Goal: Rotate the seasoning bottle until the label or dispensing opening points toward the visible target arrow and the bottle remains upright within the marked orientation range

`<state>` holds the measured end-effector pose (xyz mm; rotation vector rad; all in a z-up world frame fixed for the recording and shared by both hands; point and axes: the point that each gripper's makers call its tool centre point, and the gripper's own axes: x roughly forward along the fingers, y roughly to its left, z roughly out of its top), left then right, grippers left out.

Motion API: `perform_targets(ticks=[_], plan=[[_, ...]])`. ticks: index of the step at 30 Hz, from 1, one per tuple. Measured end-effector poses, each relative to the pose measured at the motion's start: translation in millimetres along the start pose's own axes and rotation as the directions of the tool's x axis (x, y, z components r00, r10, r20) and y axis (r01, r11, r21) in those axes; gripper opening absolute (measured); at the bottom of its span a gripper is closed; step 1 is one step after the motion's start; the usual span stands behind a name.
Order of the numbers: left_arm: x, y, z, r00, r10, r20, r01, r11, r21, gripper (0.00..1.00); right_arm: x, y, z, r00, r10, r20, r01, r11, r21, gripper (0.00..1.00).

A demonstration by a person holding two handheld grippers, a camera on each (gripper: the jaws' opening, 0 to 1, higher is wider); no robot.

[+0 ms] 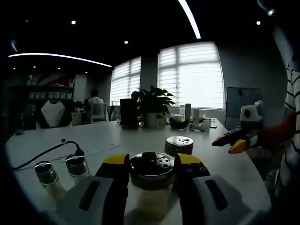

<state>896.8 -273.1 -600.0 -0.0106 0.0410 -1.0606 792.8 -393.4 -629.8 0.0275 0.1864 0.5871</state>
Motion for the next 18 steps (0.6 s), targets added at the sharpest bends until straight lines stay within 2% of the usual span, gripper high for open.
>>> perform_targets(ticks=[11, 13, 18], plan=[[1.0, -4.4, -0.5, 0.994, -0.109, 0.008, 0.109, 0.994, -0.01, 0.41, -0.2, 3.3, -1.8, 1.0, 0.012, -0.005, -0.012, 1.0, -0.002, 0.4], [0.9, -8.3, -0.4, 0.987, -0.163, 0.015, 0.163, 0.987, -0.01, 0.41, -0.4, 3.5, -1.9, 1.0, 0.013, -0.004, -0.013, 1.0, -0.002, 0.4], [2.0, -7.3, 1.5, 0.975, -0.222, 0.015, 0.223, 0.975, -0.026, 0.41, 0.4, 3.2, -3.2, 1.0, 0.015, -0.011, -0.015, 1.0, -0.004, 0.4]])
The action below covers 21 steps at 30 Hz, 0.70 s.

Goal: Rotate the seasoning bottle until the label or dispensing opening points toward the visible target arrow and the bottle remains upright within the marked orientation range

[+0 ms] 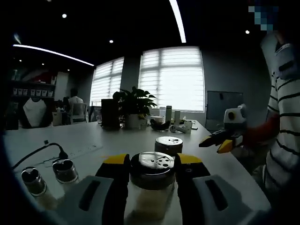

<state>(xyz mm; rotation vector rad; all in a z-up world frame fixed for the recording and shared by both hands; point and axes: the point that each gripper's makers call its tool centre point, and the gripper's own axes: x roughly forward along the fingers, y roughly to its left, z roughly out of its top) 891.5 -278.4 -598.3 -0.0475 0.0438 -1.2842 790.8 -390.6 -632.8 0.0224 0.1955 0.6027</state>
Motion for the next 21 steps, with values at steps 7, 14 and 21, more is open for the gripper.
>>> perform_targets(ticks=[7, 14, 21], plan=[[-0.1, -0.3, -1.0, 0.998, -0.055, 0.019, 0.056, 0.997, -0.055, 0.41, 1.4, 0.9, 0.7, 1.0, 0.005, -0.002, -0.005, 1.0, -0.003, 0.4], [0.5, -3.0, -1.0, 0.998, -0.055, 0.033, 0.058, 0.995, -0.077, 0.41, 1.8, 1.0, 1.5, 1.0, 0.004, 0.0, -0.004, 1.0, -0.004, 0.41], [-2.2, 1.4, 3.4, 0.998, 0.029, 0.048, -0.025, 0.995, -0.096, 0.46, 2.3, 1.2, 1.1, 1.0, 0.002, -0.001, -0.002, 1.0, -0.005, 0.41]])
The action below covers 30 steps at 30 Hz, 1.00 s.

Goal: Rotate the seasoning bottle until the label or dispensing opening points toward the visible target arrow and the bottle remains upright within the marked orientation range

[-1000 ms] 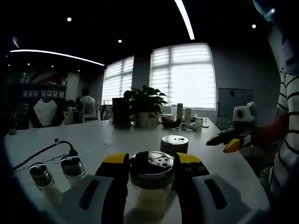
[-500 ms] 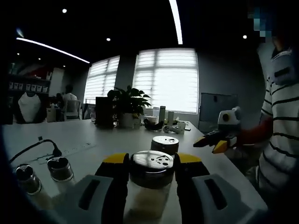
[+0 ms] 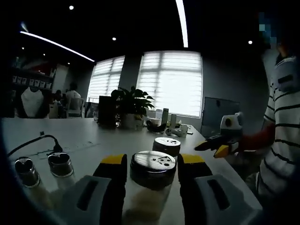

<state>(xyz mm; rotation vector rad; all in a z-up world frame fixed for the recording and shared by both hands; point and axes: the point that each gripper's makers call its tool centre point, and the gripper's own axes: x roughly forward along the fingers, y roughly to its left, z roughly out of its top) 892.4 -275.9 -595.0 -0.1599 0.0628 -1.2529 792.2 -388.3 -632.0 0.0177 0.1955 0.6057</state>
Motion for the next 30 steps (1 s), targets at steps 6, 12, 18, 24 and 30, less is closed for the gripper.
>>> perform_targets(ticks=[6, 12, 18, 24, 30], plan=[[-5.2, -1.7, 4.6, 0.997, 0.067, 0.028, -0.067, 0.998, 0.017, 0.48, -0.6, 0.3, 0.6, 1.0, -0.002, 0.003, 0.002, 1.0, -0.001, 0.41], [-7.0, 2.4, 9.9, 0.986, 0.156, 0.052, -0.157, 0.987, 0.026, 0.48, 0.2, 0.8, 1.9, 1.0, -0.005, 0.002, 0.005, 1.0, -0.005, 0.41], [-7.6, -1.0, 7.8, 0.971, 0.24, 0.003, -0.238, 0.963, 0.127, 0.48, -0.2, -0.6, 4.7, 1.0, -0.015, 0.008, 0.015, 1.0, -0.009, 0.41], [-8.5, 2.6, 10.5, 0.957, 0.29, 0.006, -0.288, 0.946, 0.146, 0.47, 0.0, -0.3, 5.2, 1.0, -0.017, 0.006, 0.017, 1.0, -0.01, 0.41], [-7.2, 3.0, 5.7, 0.948, 0.317, -0.003, -0.312, 0.933, 0.179, 0.47, -2.0, -1.2, 4.3, 1.0, -0.024, 0.006, 0.025, 1.0, -0.007, 0.41]])
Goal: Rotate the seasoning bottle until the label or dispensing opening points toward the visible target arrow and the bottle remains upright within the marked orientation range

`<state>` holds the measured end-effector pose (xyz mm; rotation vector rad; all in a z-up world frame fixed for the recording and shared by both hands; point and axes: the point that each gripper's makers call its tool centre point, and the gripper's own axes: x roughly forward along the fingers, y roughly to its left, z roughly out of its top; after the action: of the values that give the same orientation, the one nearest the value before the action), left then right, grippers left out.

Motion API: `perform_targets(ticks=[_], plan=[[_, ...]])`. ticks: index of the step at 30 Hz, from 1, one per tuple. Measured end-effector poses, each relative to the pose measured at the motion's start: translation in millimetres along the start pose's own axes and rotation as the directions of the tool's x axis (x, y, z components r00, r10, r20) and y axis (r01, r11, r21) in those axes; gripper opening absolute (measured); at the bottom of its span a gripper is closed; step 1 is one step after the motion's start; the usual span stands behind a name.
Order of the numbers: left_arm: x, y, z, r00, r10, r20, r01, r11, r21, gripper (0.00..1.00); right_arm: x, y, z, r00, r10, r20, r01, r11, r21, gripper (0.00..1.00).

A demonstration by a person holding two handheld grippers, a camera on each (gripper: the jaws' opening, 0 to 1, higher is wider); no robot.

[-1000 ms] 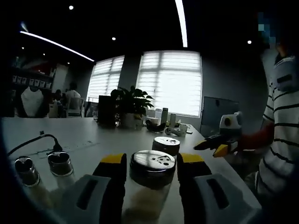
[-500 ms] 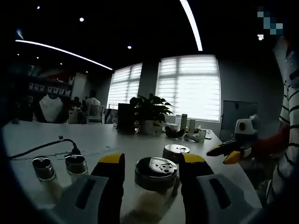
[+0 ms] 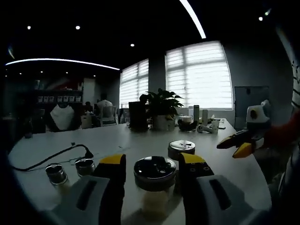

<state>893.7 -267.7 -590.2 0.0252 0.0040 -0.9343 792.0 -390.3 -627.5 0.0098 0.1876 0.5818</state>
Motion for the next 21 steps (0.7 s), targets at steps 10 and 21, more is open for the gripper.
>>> perform_targets(ticks=[10, 21], plan=[[2.1, 2.6, -7.9, 1.0, 0.01, -0.004, -0.011, 0.995, -0.097, 0.44, -1.5, 0.8, -2.8, 1.0, 0.0, -0.007, 0.0, 1.0, 0.0, 0.41], [3.3, 0.1, -8.5, 1.0, -0.012, -0.009, 0.011, 0.994, -0.107, 0.4, -1.0, -0.5, -3.3, 1.0, 0.0, -0.006, 0.0, 1.0, 0.006, 0.41]])
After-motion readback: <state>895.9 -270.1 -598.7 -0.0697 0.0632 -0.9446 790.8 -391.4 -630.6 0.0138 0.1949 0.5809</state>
